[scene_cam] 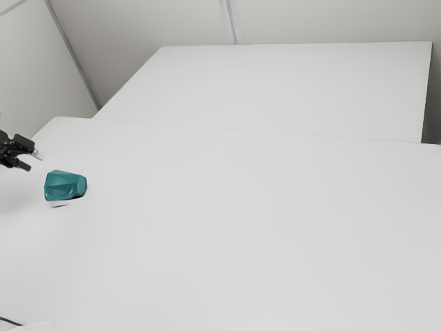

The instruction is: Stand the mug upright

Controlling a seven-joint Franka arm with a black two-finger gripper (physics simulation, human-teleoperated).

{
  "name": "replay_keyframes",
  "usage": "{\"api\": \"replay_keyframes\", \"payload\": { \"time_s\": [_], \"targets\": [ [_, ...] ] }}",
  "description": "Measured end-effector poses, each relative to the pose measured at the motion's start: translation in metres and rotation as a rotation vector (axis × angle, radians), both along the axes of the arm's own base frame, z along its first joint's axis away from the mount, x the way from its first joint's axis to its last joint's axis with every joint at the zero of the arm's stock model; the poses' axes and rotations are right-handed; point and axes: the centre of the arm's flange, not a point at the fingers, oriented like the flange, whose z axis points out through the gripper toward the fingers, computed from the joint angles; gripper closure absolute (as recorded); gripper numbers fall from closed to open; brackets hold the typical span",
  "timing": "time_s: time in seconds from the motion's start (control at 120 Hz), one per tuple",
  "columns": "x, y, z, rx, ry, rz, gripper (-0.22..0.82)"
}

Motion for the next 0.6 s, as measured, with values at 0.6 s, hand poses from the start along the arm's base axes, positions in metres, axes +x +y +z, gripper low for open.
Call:
{"api": "replay_keyframes", "payload": {
  "time_s": [0.6],
  "targets": [
    [0.005,-0.006,-0.046,-0.118,-0.160,-0.099,0.00]
  ]
}}
